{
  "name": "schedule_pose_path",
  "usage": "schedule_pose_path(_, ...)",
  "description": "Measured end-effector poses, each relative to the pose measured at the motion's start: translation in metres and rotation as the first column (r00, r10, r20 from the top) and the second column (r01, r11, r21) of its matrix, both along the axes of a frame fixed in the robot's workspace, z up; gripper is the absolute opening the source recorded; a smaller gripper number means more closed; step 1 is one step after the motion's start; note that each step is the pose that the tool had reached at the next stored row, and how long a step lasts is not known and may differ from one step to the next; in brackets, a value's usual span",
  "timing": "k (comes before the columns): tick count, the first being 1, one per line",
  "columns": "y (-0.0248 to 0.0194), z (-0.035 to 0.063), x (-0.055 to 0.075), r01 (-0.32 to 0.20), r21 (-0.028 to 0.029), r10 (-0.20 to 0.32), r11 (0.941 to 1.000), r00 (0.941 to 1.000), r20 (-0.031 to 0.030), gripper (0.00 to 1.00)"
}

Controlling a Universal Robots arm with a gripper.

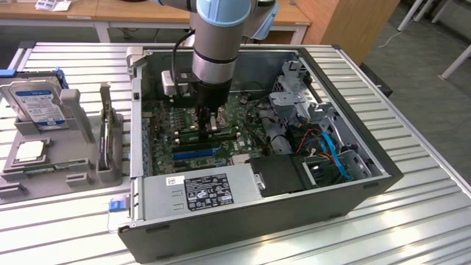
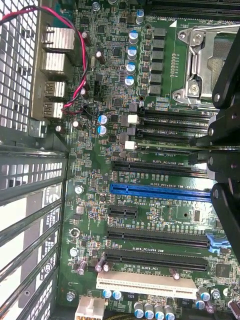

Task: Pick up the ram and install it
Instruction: 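Insert the ram into the slot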

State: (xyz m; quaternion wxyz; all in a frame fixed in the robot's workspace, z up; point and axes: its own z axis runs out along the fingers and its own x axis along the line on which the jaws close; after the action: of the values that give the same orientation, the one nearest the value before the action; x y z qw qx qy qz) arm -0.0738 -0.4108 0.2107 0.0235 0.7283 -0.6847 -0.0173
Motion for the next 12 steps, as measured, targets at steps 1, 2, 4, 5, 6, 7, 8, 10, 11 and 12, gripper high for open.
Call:
schedule_pose_path(1, 0.0000, 0.0000, 0.0000, 0.000, 0.0000, 0.000, 1.0000, 1.0000, 0.0000, 0.14)
schedule_pose_path(2, 0.0000, 0.0000, 0.0000, 0.000, 0.0000, 0.000, 1.0000, 1.0000, 0.0000, 0.14)
schedule_pose_path(4, 0.0000, 0.0000, 0.0000, 0.000, 0.0000, 0.000, 1.0000, 1.0000, 0.0000, 0.14)
schedule_pose_path(5, 0.0000, 0.0000, 0.0000, 0.000, 0.0000, 0.000, 1.0000, 1.0000, 0.0000, 0.14)
schedule_pose_path(6, 0.0000, 0.0000, 0.0000, 0.000, 0.0000, 0.000, 1.0000, 1.0000, 0.0000, 0.14)
schedule_pose_path(7, 0.0000, 0.0000, 0.0000, 0.000, 0.0000, 0.000, 1.0000, 1.0000, 0.0001, 0.14)
schedule_pose_path(8, 0.0000, 0.0000, 0.0000, 0.000, 0.0000, 0.000, 1.0000, 1.0000, 0.0000, 0.14)
schedule_pose_path(10, 0.0000, 0.0000, 0.0000, 0.000, 0.0000, 0.000, 1.0000, 1.0000, 0.0000, 0.14)
schedule_pose_path(11, 0.0000, 0.0000, 0.0000, 0.000, 0.0000, 0.000, 1.0000, 1.0000, 0.0000, 0.14)
schedule_pose_path(12, 0.0000, 0.0000, 0.0000, 0.000, 0.0000, 0.000, 1.0000, 1.0000, 0.0000, 0.14)
